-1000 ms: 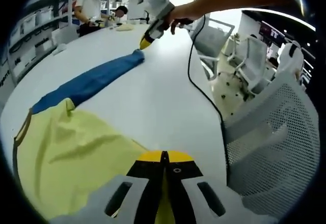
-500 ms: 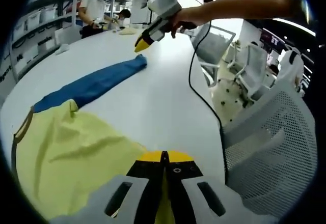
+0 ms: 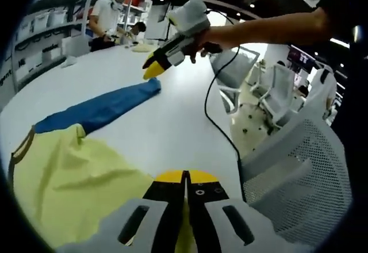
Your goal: Fold the garment on the visible template until the final outline fits inside the template.
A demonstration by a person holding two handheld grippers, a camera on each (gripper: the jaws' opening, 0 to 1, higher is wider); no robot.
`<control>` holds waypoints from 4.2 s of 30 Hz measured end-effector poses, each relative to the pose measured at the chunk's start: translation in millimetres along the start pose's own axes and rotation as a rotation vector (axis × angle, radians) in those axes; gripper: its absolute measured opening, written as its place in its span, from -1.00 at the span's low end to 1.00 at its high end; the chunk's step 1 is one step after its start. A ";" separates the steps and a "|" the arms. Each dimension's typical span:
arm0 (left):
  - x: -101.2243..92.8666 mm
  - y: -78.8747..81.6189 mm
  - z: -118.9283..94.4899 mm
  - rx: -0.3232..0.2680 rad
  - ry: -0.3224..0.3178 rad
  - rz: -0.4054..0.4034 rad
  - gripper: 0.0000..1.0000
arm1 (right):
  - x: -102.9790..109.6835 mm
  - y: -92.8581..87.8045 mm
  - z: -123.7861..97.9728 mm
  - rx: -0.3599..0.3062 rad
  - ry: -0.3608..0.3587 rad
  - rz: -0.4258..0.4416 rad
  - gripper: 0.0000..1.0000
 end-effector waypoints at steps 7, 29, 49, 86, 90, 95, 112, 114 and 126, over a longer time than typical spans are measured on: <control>4.5 -7.9 -5.5 0.018 0.025 0.022 -0.95 | 20.1 0.7 1.8 -0.022 0.033 0.005 -0.43; -3.6 -38.8 9.8 0.152 0.019 0.427 -0.69 | 41.8 3.6 4.3 -0.036 0.071 -0.003 -0.38; 1.9 -18.7 -9.2 0.028 0.016 0.195 -0.93 | 65.2 -2.6 0.8 -0.046 0.097 0.021 -0.39; 39.2 -57.6 -76.9 -0.001 0.259 0.055 -0.44 | 126.2 9.0 2.5 -0.118 0.237 0.005 -0.21; 42.6 -65.5 -86.6 -0.002 0.286 0.037 -0.36 | 135.0 9.1 3.4 -0.125 0.260 0.003 -0.16; 46.4 -77.3 -98.3 0.005 0.317 0.006 -0.27 | 146.8 8.3 4.7 -0.133 0.295 -0.016 -0.11; 45.0 -107.2 -133.7 0.005 0.399 -0.061 -0.06 | 185.0 1.1 11.9 -0.120 0.385 -0.045 -0.07; 44.3 -111.8 -137.5 0.010 0.404 -0.068 -0.04 | 188.0 0.7 12.4 -0.117 0.390 -0.045 -0.08; 45.1 -130.6 -160.4 0.020 0.462 -0.108 0.02 | 207.5 -2.8 15.4 -0.107 0.441 -0.056 -0.08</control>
Point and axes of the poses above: the point that each gripper's makers call its tool centre point, and the gripper's own axes: z roughly forward along the fingers, x roughly to its left, y roughly out of its top, the point moved 4 cm from there along -z, roughly backward along the fingers, and after that the axes turned 3 degrees about y, right-handed, at the moved point
